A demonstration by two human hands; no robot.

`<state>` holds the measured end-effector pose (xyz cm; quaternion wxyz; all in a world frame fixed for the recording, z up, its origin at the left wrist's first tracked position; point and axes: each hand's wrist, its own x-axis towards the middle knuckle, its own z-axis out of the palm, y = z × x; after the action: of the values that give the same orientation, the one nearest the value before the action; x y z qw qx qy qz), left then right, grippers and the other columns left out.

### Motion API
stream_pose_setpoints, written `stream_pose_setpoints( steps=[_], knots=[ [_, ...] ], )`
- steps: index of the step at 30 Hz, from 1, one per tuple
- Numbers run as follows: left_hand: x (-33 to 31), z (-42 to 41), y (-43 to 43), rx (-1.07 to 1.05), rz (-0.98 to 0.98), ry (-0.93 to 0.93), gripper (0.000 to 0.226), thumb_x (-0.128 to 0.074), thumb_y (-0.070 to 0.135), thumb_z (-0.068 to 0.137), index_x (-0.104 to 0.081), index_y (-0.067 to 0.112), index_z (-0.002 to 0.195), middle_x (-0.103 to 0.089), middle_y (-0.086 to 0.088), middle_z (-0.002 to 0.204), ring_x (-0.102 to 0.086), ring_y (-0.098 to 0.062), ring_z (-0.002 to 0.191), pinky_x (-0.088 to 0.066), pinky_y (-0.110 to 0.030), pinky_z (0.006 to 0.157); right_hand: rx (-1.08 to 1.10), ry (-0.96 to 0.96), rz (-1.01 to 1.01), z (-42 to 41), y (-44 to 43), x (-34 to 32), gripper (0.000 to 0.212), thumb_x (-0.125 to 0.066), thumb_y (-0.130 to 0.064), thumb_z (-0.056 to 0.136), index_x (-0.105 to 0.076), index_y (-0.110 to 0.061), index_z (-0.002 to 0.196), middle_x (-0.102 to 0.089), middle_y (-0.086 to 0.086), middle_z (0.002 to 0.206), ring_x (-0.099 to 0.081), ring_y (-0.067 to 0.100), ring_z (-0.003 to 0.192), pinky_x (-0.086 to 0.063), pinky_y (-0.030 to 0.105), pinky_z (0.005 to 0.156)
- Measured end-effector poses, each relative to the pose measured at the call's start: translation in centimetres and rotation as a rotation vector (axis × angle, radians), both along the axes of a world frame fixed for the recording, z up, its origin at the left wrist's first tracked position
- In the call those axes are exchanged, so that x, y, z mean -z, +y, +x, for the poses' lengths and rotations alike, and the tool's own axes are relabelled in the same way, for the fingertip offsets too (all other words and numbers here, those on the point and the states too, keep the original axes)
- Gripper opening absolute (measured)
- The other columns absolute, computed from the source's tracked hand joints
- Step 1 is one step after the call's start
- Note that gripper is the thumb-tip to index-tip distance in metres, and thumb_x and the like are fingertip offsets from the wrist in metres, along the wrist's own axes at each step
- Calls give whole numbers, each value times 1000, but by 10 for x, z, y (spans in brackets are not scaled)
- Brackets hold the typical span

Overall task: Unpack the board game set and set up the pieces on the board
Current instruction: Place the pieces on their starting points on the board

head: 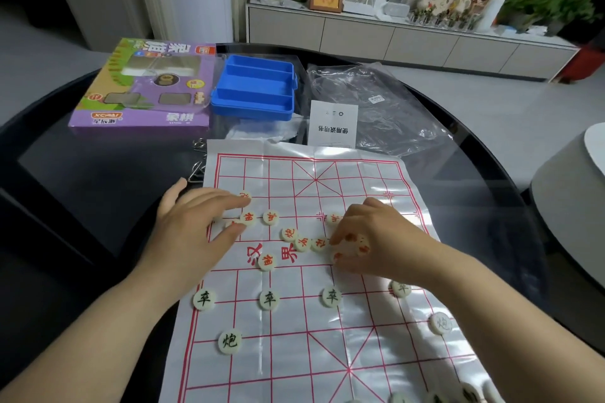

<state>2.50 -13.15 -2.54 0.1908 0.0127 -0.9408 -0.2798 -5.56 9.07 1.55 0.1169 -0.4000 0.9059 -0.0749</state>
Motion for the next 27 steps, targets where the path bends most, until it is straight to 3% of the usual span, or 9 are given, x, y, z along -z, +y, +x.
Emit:
stream_pose_setpoints(
  steps=[4, 6, 10, 17, 22, 25, 27],
  knots=[
    [5, 1, -6, -43, 4, 43, 24, -61, 19, 74, -70, 8, 94, -55, 12, 95, -47, -5, 96, -1, -3, 104, 175, -48, -139, -12, -5, -5, 27, -59, -30, 85, -61, -20, 109, -54, -5, 100, -39, 7, 89, -31, 16, 69],
    [4, -1, -8, -96, 39, 37, 16, -67, 11, 79, -70, 8, 94, -55, 11, 94, -49, -3, 91, -3, -3, 103, 246, -26, -120, -17, -10, -1, 28, -58, -25, 86, -60, -17, 113, -58, -1, 106, -43, 12, 94, -36, 20, 76],
    [7, -5, -10, -110, 56, -12, 21, -65, 8, 79, -69, 12, 99, -55, 11, 93, -45, -7, 94, -8, -18, 105, 273, -18, -85, -22, -19, 8, 27, -55, -18, 88, -59, -15, 114, -60, 3, 110, -46, 17, 102, -37, 23, 81],
    [9, -4, -11, -56, 63, -24, 25, -69, 12, 77, -68, 16, 101, -55, 13, 95, -42, -4, 97, 4, 4, 96, 235, -15, -97, -24, -24, 9, 28, -56, -17, 87, -59, -16, 115, -60, 2, 110, -46, 18, 103, -36, 23, 81],
    [9, -4, -10, -43, 68, -11, 25, -68, 13, 78, -67, 17, 102, -52, 16, 95, -38, -1, 98, 5, 6, 93, 223, -31, -166, -17, -13, -2, 27, -61, -26, 84, -59, -21, 111, -50, -8, 97, -40, 10, 94, -34, 20, 78],
    [9, -4, -10, -36, 65, -10, 26, -68, 15, 78, -67, 17, 103, -52, 16, 96, -39, -1, 99, 6, 5, 94, 91, -29, -73, -3, -5, -6, 30, -64, -36, 79, -60, -23, 107, -50, -8, 105, -37, 9, 97, -31, 19, 82],
    [9, -4, -10, -41, 72, -6, 26, -67, 16, 78, -66, 17, 105, -51, 17, 97, -37, -1, 99, 5, 3, 94, 35, 7, 27, 4, -3, -3, 34, -63, -41, 78, -59, -24, 108, -49, -7, 111, -31, 8, 93, -25, 18, 76]
  ],
)
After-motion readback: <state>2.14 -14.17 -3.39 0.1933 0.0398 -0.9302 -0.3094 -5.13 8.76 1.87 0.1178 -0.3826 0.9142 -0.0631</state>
